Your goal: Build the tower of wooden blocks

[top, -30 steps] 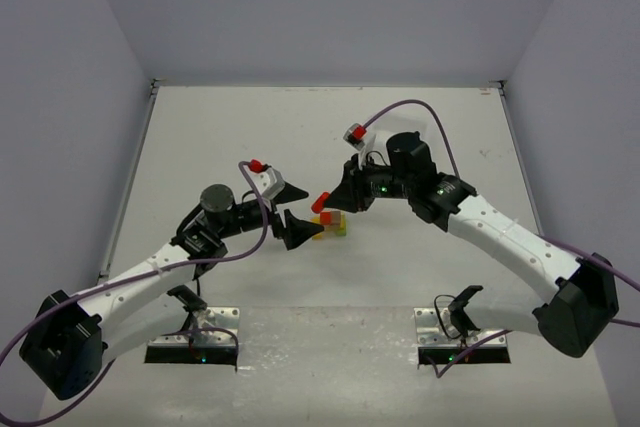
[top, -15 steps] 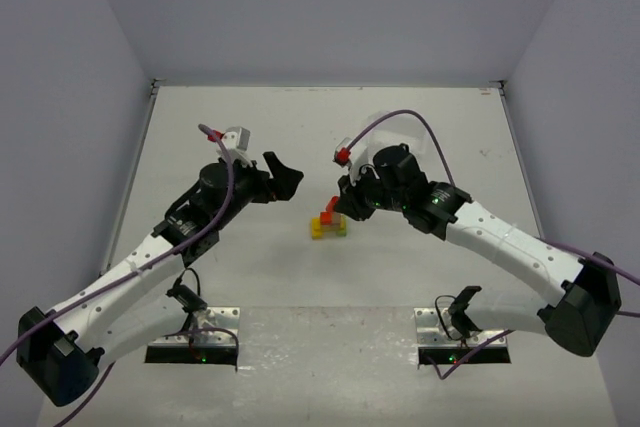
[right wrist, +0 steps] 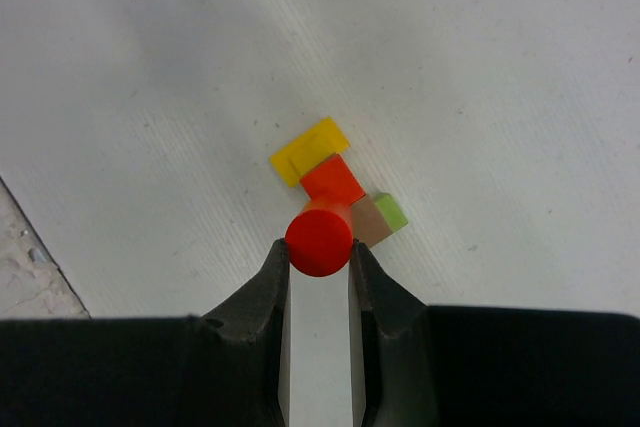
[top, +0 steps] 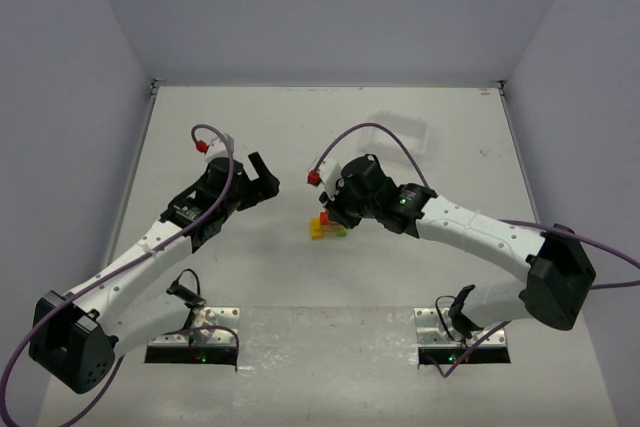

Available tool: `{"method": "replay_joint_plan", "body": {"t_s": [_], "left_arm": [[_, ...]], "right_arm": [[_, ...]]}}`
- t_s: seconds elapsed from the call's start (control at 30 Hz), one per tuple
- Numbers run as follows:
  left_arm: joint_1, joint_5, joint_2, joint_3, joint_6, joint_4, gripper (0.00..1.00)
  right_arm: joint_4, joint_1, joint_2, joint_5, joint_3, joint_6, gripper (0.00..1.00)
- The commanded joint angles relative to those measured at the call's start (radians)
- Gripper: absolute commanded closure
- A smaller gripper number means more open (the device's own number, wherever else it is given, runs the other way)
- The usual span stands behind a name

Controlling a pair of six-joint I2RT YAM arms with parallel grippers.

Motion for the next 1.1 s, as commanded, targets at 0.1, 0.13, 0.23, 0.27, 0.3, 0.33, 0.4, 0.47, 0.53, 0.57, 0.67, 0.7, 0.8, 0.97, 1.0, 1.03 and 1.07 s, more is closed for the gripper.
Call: {"method": "replay_joint_plan", "body": {"t_s": [0.1,0.13,0.23,0.27,0.3,0.33,0.4,0.47,0.53,0.57,0.67,0.7,0.8,0.97,1.0,1.03,1.07], "left_arm": [[0.011,-0.017,-0.028,-0.011,0.007,0.032,0.00],[0.011,-0.015,-0.027,-0.014,0.007,0.035,0.00],[0.013,-0.007,-0.026,-0.016,0.014,0.045,0.00],[0.013,-0.006,-0.024,-0.017,0.015,0.046,0.00],[0.013,-0.006,-0.023,-0.018,0.017,0.046,0.00],[0.013,-0.006,-0.023,-0.019,0.017,0.047,0.00],[0.013,-0.007,-0.023,-0.020,0.018,0.050,0.00],[0.014,-0.007,-0.023,-0.019,0.019,0.051,0.00],[0.013,-0.005,-0.023,-0.021,0.019,0.052,0.00],[0.013,-0.005,-0.023,-0.022,0.019,0.053,0.00],[0.013,-0.002,-0.023,-0.023,0.020,0.055,0.00],[0.013,-0.001,-0.023,-0.023,0.021,0.055,0.00],[0.013,0.000,-0.023,-0.023,0.023,0.055,0.00],[0.014,0.000,-0.023,-0.026,0.023,0.060,0.00],[0.014,0.001,-0.022,-0.026,0.023,0.060,0.00],[0.014,0.002,-0.022,-0.025,0.023,0.060,0.00],[0.014,0.002,-0.023,-0.026,0.024,0.061,0.00]], "right_arm": [[0.027,0.005,0.027,0.079,0.059,-0.010,0.96],[0.030,0.005,0.031,0.081,0.059,-0.008,0.95],[0.040,0.005,0.034,0.084,0.058,-0.005,0.95],[0.042,0.005,0.035,0.083,0.060,-0.002,0.95],[0.043,0.005,0.037,0.079,0.061,0.000,0.94],[0.044,0.005,0.039,0.076,0.061,0.003,0.94],[0.045,0.005,0.040,0.070,0.062,0.008,0.94],[0.044,0.005,0.041,0.066,0.061,0.007,0.93],[0.048,0.005,0.040,0.061,0.059,0.009,0.92],[0.049,0.005,0.040,0.058,0.058,0.012,0.92],[0.047,0.005,0.042,0.051,0.058,0.040,0.91],[0.046,0.005,0.043,0.050,0.057,0.041,0.91],[0.045,0.005,0.046,0.048,0.057,0.042,0.91],[0.041,0.005,0.055,0.052,0.056,0.045,0.89],[0.041,0.005,0.057,0.056,0.056,0.044,0.89],[0.042,0.005,0.061,0.062,0.056,0.044,0.89],[0.042,0.005,0.063,0.066,0.057,0.044,0.89]]}}
